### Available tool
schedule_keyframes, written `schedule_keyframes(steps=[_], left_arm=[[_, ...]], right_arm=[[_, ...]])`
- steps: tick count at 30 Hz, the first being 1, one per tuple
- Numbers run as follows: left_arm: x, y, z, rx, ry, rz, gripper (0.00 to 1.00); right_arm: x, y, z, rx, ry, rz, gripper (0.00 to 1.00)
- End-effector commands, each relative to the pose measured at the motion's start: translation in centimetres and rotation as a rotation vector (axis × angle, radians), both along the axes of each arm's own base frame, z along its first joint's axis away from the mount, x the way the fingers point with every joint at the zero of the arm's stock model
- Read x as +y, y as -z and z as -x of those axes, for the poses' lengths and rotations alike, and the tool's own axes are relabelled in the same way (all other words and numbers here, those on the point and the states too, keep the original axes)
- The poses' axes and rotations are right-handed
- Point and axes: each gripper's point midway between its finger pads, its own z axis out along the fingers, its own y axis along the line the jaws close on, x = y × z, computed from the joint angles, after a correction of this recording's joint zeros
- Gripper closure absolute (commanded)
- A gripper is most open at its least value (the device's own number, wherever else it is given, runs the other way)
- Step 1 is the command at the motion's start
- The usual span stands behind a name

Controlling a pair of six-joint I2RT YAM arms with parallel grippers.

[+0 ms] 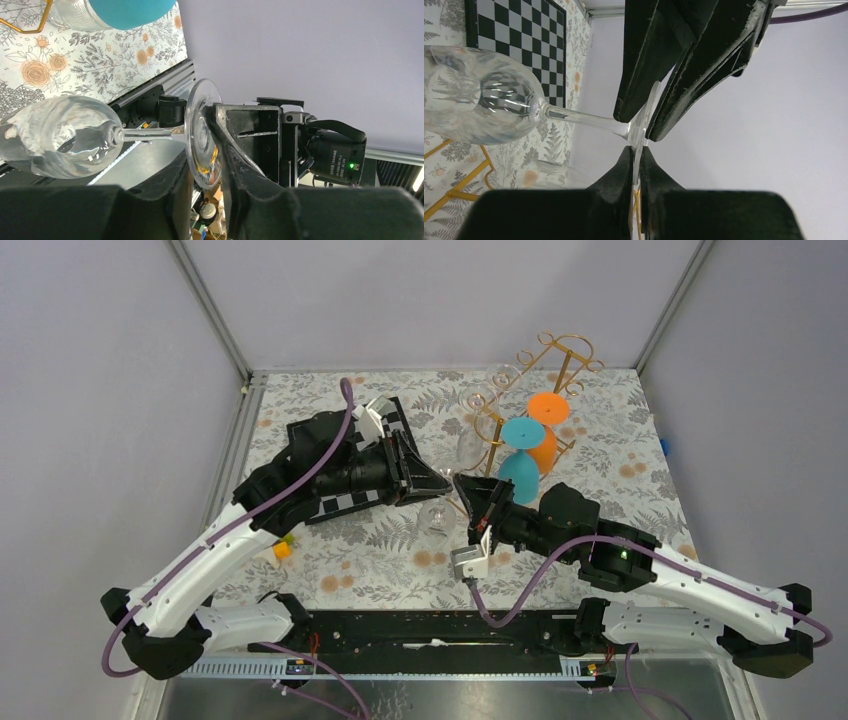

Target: Place the wine glass upside down on the wine glass rack

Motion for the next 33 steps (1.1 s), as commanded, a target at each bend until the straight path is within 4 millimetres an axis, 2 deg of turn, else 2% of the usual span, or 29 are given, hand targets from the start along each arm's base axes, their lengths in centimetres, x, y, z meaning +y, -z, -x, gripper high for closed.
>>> schedule_keyframes(steps=[1,16,24,33], left_arm=[[-0.2,-3.2,-0.2,-0.080,-0.004,0.099,0.75],[0.4,-3.3,-0.6,-0.071,-0.076,0.172,0.68],[0.4,-3.8,-0.8,-0.073,-0.091,0.227,0.75],[0.4,-2.7,-1.7,-0.060,-0.125,0.205,0.77]], right_arm=[[-0.4,-3.3,0.0,-0.082,0.017,-0.098,1.00],[-0.4,-3.6,0.1,-0.125,0.009,-0.115,1.00],[-0.3,-3.7,0.4,-0.133,-0.008,-0.120,1.00],[-0.4,-4.0,0.6,-0.167,-0.021,-0.122,1.00]])
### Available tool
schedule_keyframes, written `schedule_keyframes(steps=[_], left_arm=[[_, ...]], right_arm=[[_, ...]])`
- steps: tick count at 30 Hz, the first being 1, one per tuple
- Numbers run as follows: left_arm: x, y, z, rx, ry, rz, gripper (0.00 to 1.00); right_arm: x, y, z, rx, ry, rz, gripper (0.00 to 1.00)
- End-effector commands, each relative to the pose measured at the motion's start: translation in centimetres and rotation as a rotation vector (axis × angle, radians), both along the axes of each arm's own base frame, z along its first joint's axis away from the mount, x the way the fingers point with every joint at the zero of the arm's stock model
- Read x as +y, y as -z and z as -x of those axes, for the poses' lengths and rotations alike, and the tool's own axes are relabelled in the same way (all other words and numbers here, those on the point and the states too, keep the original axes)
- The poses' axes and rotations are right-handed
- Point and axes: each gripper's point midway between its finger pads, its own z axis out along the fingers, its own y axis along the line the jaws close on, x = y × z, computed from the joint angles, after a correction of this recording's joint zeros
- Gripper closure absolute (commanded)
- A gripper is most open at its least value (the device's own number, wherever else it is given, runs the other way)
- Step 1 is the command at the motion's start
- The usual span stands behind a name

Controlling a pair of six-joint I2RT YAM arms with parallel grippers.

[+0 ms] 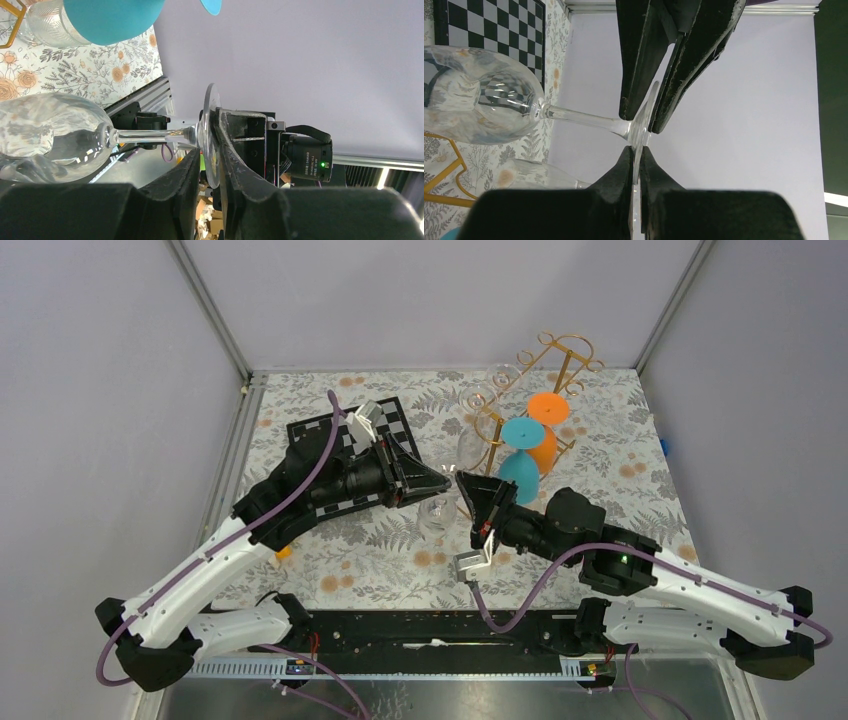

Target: Place the wine glass upside down on the wine glass rack

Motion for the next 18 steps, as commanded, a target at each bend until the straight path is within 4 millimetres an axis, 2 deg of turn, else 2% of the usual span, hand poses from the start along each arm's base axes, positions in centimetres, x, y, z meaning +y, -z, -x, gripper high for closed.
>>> schedule_keyframes(steps=[1,3,6,8,13,18], left_arm=[[0.3,-2.0,-1.2,-0.053,-0.064,0.067,0.76],[0.4,-1.7,-1.4,-0.049,-0.079,0.062,0.70],[0.7,-1.1,-1.8,-0.043,-0.101,0.052,0.70],[0.8,-0.7,-2.0,-0.037,-0.110,0.046,0.73],[0.9,0.3,-2.4,-0.025,-0.123,0.036,0.80],[1.0,0.5,-2.6,-0.026,-0.130,0.036,0.98]], right_arm=[[0.0,-3.2,0.7,-0.071,-0.029,-0.101,1.00],[0.1,-3.1,0.8,-0.074,-0.035,-0.100,1.00],[0.3,-2.8,0.8,-0.071,-0.042,-0.094,1.00],[0.4,-2.5,0.8,-0.070,-0.045,-0.088,1.00],[0.5,-3.3,1.2,-0.101,-0.065,-0.127,1.00],[0.4,-3.1,1.3,-0.096,-0.070,-0.130,1.00]])
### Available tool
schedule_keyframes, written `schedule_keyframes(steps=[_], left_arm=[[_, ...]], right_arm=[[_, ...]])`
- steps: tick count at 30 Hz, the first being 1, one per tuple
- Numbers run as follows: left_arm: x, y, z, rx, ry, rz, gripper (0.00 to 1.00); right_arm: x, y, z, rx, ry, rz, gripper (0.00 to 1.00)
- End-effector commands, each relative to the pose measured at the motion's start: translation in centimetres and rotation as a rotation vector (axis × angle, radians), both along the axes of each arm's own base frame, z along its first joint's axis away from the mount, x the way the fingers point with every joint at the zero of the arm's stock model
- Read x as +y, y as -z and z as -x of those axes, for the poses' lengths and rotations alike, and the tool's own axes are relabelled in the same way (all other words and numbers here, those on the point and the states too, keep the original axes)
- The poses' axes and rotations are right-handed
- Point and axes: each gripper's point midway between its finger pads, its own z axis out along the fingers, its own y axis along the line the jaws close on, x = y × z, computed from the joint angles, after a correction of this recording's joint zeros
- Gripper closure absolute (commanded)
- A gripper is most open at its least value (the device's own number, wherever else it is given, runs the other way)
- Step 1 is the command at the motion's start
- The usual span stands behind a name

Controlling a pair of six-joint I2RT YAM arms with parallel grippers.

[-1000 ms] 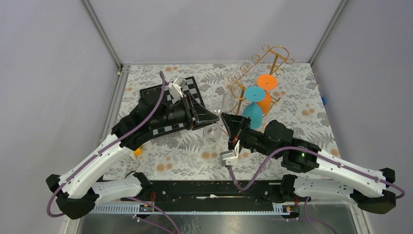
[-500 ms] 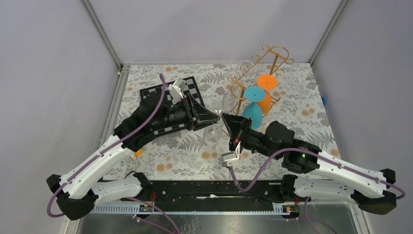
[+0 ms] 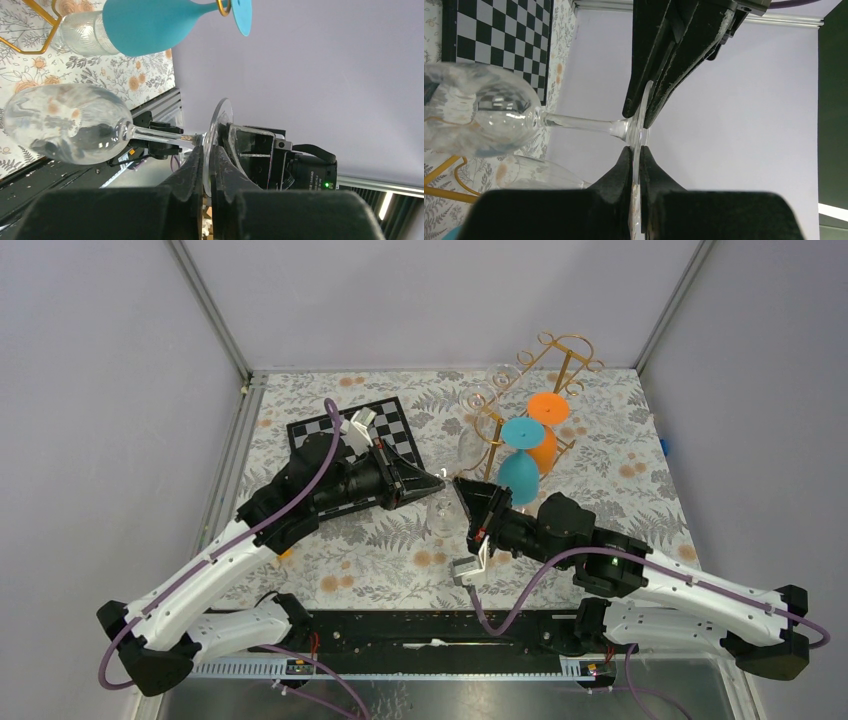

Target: Place the wine glass upside down on the wine glass rack

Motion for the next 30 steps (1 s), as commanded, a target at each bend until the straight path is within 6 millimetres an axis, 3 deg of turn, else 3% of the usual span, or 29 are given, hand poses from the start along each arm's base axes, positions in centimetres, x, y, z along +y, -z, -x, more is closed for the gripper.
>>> schedule_keyframes(steps=[1,8,10,13,18,23,27,30], left_arm=[[0.3,-1.8,-1.3,-0.061,-0.060,0.059,1.00],[0.1,-2.5,-0.9,-0.076,-0.035,0.098,1.00],[0.1,-2.5,-0.9,-0.079,-0.035,0.096,1.00],[0.6,-2.7,-1.0,-0.105,-0.055,0.080,1.00],[3.1,-3.1,-1.4,-0.198,-0.140,-0.038,1.00],[5.6,-4.1,-1.7,-0.285,-0.228,-0.076,1.00],[6.7,-4.0,-1.3,-0.308,-0.247,-0.087,1.00],[7.2,-3.6,-0.8,-0.316,-0.241,-0.092,1.00]], right_arm=[[0.0,-4.8,1.4,-0.055,-0.066,-0.173,1.00],[0.2,-4.2,1.2,-0.020,-0.057,-0.174,0.92],[0.3,-4.0,1.1,-0.007,-0.052,-0.173,0.77],[0.5,-4.0,1.0,0.042,-0.044,-0.215,0.38],[0.2,-4.7,1.3,0.280,-0.029,-0.349,0.03],[0.6,-4.9,3.6,0.667,-0.081,-0.472,0.01],[-0.2,-7.3,4.2,1.176,0.011,-0.825,0.00],[-0.7,-6.8,4.8,1.507,0.126,-0.982,0.00]])
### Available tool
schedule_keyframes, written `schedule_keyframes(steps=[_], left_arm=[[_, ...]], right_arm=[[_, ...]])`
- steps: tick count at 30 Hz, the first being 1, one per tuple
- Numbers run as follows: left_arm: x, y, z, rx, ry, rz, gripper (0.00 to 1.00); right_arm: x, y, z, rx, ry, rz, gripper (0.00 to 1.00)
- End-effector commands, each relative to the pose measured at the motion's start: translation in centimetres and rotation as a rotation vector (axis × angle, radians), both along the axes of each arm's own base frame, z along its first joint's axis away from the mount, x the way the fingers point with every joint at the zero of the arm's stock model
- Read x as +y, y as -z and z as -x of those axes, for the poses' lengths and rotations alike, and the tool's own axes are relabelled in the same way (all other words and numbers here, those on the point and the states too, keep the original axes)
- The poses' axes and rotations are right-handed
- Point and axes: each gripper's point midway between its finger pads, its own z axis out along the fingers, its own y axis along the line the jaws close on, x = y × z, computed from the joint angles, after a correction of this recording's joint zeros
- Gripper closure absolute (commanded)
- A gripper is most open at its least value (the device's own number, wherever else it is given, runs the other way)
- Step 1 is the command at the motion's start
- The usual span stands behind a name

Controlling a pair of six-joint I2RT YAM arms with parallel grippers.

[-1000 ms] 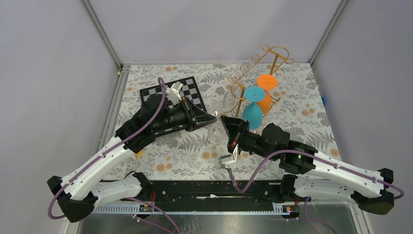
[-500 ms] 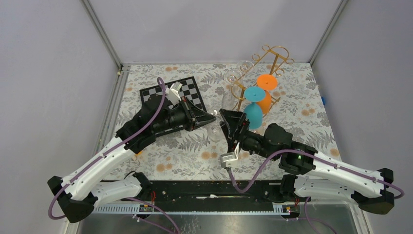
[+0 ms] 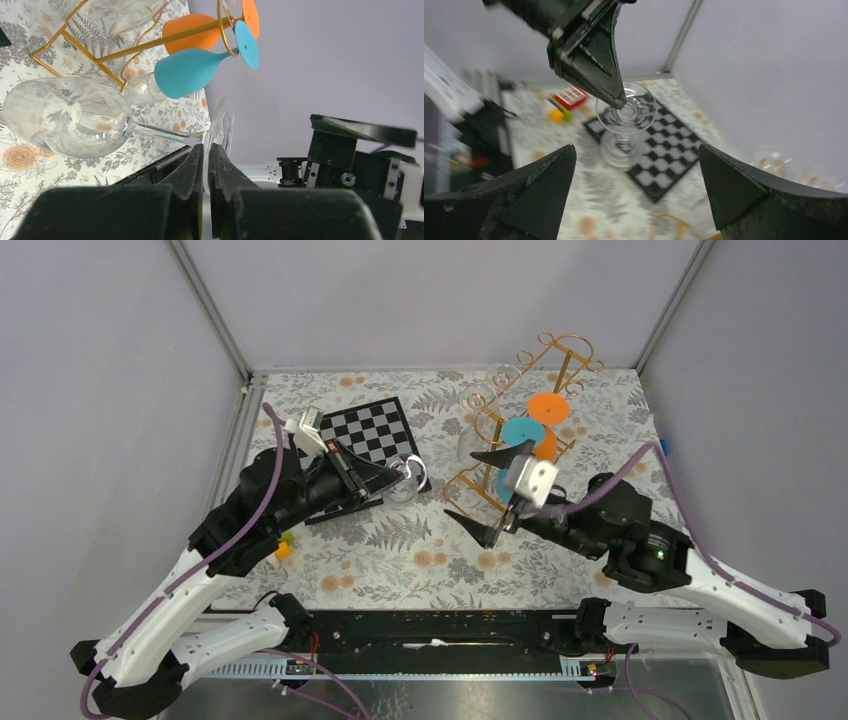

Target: Place the wine glass upside down on the wine glass rack

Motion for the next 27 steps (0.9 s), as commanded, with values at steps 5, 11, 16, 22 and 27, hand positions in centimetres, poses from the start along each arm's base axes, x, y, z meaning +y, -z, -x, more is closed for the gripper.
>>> schedule_keyframes(steps=[5,11,16,22,27], left_arm=[[1.2,-1.4,0.9,-0.107,0.010,0.020,1.00],[-0.1,-0.8,1.7,-0.077,0.085,0.050,1.00],[-2.1,0.1,2.1,-0.038,0.163,0.070,1.00],[-5.3,-0.2,3.1,-0.026,0.246,0.102,1.00],[-6.4,-1.1,4.1,-0.036,0.283,0.106,1.00]], right_arm=[[-0.8,-1.0,3.6,1.050,0.043,-0.541,0.00],[-1.5,-0.7,4.7,1.368,-0.020,-0.781,0.00],[-1.6,0.3,5.0,1.457,-0.029,-0.819,0.01],[-1.3,3.7,4.4,1.604,0.083,-0.837,0.00],[-0.7,5.6,4.0,1.649,0.128,-0.803,0.05]])
